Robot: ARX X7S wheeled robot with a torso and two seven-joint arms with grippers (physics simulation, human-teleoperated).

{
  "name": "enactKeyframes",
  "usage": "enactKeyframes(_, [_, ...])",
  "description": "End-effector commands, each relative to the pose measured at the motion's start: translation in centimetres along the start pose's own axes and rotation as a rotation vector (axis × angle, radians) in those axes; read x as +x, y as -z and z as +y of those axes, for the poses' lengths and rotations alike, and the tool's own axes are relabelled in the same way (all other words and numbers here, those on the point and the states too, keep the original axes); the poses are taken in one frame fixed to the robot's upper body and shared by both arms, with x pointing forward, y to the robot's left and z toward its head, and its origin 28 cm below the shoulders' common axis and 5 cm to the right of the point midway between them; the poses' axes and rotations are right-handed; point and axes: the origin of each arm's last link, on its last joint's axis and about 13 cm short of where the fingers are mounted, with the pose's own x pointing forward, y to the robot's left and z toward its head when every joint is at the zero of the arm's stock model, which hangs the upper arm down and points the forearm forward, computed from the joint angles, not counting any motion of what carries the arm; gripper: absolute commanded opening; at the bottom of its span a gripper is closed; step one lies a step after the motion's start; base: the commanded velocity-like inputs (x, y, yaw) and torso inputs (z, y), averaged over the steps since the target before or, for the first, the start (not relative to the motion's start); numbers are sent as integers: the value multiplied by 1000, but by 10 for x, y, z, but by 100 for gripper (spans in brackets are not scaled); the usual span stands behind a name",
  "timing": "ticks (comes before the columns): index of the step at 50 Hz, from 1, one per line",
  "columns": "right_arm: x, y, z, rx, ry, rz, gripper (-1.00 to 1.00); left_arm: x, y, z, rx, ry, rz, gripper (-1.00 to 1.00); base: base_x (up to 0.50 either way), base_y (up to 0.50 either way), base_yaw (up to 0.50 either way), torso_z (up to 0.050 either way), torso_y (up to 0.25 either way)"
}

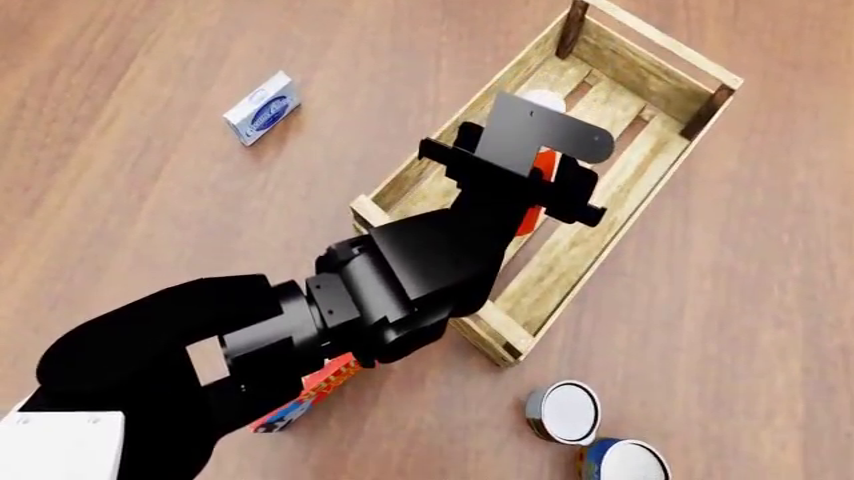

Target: Pick up the ketchup, and put it in the wooden tray.

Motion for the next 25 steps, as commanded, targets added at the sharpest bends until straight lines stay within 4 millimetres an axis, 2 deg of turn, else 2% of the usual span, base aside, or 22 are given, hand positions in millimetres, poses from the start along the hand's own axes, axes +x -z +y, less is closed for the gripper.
enactKeyframes(1, [0,0,0,1,1,2,100,0,1,-1,2,4,-21,-100,0,0,0,0,0])
enactKeyframes(25, [0,0,0,0,-1,11,100,-3,13,-3,15,10,11,-100,0,0,0,0,0])
